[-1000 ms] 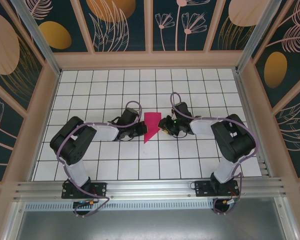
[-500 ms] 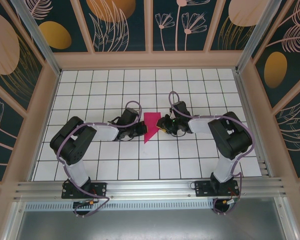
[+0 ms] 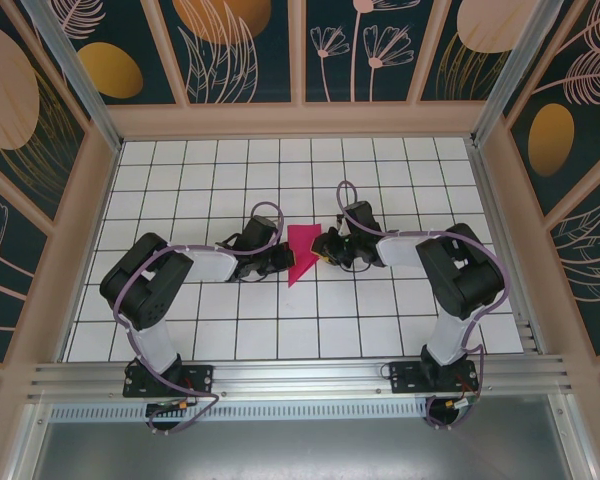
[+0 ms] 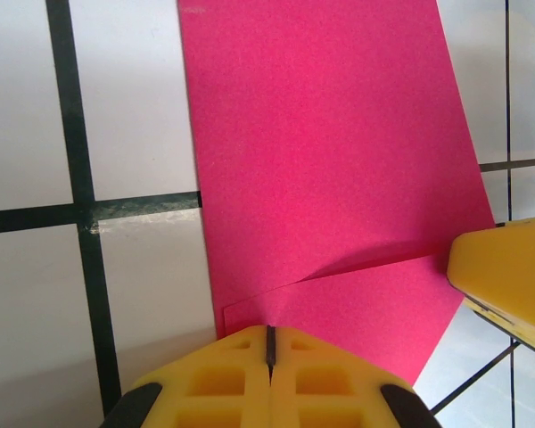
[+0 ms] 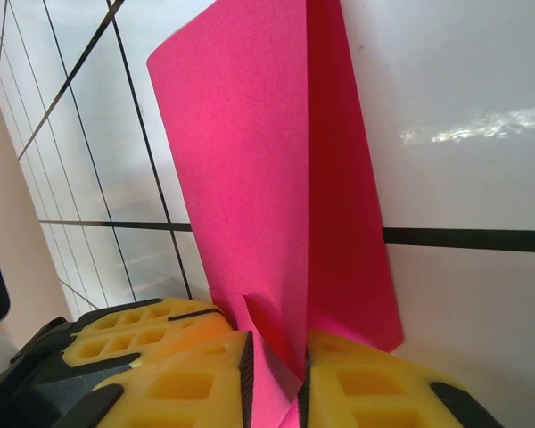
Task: Fold a paper plane with a square sheet of paper (pick it up from the middle)
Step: Fourth fold the wing at the center of the table.
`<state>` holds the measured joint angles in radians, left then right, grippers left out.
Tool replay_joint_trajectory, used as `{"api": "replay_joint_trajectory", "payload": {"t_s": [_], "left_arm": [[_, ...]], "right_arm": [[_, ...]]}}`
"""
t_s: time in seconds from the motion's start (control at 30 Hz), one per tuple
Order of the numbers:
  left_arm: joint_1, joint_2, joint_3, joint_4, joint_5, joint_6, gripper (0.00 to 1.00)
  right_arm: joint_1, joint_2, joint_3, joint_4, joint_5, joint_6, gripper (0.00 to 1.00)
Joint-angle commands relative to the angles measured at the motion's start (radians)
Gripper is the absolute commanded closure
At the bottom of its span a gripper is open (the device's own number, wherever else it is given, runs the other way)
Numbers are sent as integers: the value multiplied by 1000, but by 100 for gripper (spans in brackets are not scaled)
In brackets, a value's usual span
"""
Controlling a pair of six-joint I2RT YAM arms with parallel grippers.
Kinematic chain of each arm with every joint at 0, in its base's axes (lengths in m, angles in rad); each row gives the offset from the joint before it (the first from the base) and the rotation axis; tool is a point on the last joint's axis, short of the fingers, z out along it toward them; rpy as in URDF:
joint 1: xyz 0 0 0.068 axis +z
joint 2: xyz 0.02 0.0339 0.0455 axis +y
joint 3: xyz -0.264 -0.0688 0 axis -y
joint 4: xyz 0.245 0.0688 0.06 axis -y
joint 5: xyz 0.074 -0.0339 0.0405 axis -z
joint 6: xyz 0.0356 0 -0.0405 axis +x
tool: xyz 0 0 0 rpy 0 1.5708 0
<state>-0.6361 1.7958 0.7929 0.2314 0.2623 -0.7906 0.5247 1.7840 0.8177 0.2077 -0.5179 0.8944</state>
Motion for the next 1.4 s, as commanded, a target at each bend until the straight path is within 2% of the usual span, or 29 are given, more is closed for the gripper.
{"api": "replay_joint_trajectory", "payload": {"t_s": [0.0, 0.13, 0.23, 0.4, 0.53, 0.8, 1.07, 1.23, 1.3, 1.37], "left_arm": [[0, -11, -9, -56, -41, 15, 98], [1, -49, 13, -70, -37, 38, 94], [1, -118, 26, -77, -42, 63, 89], [0, -244, 19, -80, -87, 136, 71], [1, -338, -13, -34, -113, 195, 61], [0, -369, -89, 104, -45, 341, 41], [1, -341, -216, 347, 44, 581, 38], [0, -262, -194, 345, 45, 674, 41], [-1, -224, -184, 350, 62, 715, 46], [-5, -208, -203, 410, 70, 749, 46]], "right_arm": [[-6, 26, 7, 47, -44, -18, 83], [-8, 18, 6, 59, -26, -1, 100], [-8, -24, -4, 43, 19, 13, 100], [4, -149, -4, -51, 154, 30, 100], [17, -232, 5, -114, 241, 69, 100], [72, -269, 16, -145, 376, 238, 100], [97, -199, 54, -168, 414, 377, 100], [106, -163, 95, -218, 422, 417, 100], [105, -150, 104, -233, 418, 432, 100], [106, -140, 111, -240, 412, 447, 100]]}}
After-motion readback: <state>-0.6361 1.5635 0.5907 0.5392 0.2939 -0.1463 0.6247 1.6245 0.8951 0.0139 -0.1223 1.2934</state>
